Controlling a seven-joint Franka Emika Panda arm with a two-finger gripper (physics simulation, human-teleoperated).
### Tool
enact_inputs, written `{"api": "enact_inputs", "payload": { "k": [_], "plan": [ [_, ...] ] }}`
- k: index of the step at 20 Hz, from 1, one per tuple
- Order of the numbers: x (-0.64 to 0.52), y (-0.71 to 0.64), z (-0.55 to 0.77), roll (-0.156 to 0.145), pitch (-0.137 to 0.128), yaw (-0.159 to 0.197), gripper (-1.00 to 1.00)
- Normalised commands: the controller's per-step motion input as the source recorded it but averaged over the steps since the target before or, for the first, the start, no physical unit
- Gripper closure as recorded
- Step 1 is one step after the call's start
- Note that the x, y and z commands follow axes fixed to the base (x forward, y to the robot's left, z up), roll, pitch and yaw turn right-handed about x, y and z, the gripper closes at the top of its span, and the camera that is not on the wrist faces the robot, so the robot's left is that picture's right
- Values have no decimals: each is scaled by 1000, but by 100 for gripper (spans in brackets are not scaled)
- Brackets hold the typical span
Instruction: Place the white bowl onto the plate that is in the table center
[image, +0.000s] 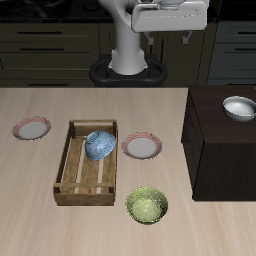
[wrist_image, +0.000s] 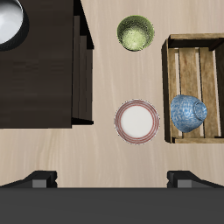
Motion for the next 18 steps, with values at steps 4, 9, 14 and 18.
{"api": "enact_inputs", "payload": {
  "k": [4, 9, 14, 18],
  "plan": [
    [223, 250, 91, -11, -14, -12, -100],
    [194, 149, 17, -11, -7, 10, -100],
    [386, 178, 29, -35, 2, 0, -100],
    [377, 134, 3, 0, 10, -17, -100]
  ]
}}
